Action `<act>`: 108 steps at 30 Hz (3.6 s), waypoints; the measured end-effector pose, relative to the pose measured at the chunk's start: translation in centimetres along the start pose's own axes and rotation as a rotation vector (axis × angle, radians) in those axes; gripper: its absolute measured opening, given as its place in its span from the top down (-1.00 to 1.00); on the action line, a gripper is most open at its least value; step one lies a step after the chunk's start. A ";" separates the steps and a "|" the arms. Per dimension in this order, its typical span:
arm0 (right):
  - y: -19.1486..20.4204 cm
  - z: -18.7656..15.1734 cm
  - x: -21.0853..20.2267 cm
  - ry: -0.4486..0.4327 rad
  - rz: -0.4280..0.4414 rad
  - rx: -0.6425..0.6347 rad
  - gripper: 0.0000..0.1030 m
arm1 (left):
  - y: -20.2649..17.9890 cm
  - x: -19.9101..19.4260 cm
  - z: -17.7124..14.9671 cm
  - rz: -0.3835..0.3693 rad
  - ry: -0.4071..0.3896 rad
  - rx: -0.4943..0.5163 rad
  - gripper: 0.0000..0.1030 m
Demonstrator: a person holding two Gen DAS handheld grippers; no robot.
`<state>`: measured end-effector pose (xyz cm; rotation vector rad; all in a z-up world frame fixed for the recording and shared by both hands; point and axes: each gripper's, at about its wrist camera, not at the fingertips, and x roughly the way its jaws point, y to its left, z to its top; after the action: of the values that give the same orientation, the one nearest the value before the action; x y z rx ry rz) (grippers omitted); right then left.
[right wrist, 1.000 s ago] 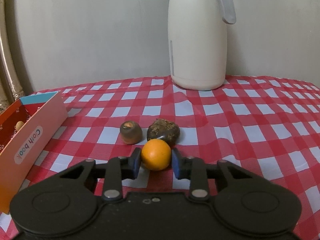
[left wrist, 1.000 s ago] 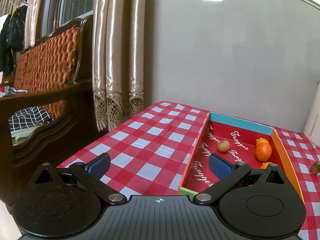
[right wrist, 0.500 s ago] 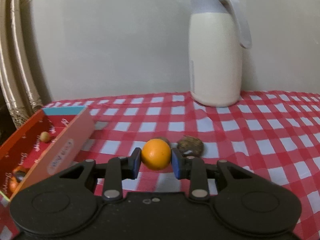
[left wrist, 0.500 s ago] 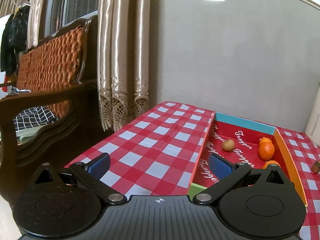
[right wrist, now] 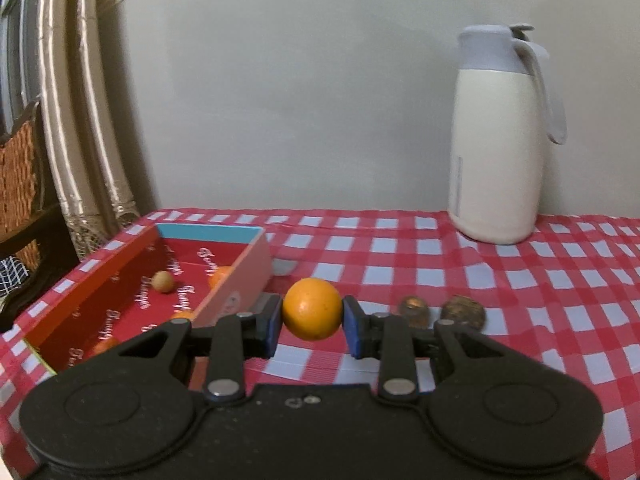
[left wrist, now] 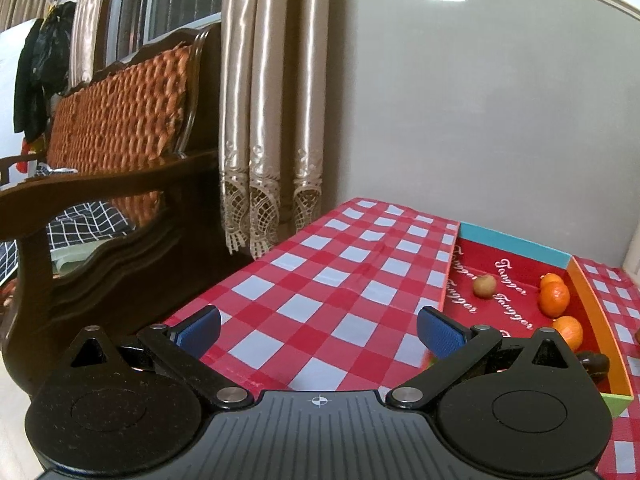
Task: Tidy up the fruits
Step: 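Carry the tangerine over the box with the right gripper, then open the right gripper to drop the tangerine into the box, then move the left gripper toward the two brown fruits on the table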
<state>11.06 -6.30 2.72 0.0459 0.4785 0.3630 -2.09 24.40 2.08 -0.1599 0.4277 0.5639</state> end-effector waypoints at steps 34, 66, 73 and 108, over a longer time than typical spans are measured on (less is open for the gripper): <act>11.8 -1.0 1.5 0.017 0.241 -0.120 0.41 | 3.6 0.2 -0.4 0.050 0.016 0.002 -1.00; 9.7 -0.4 0.9 -0.046 0.219 -0.021 -0.38 | 3.2 0.0 -0.3 0.041 0.014 0.002 -1.00; 4.9 0.0 0.1 -0.065 0.116 0.058 -0.39 | 1.1 -0.5 0.0 0.008 -0.001 0.010 -1.00; -18.5 -3.2 -7.2 -0.101 -0.280 0.373 -1.00 | -20.6 -3.8 -1.1 -0.319 -0.040 0.186 -1.00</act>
<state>9.74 -26.27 0.73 0.3535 0.4403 -0.0072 5.92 5.09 3.41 -0.0368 0.4041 0.2114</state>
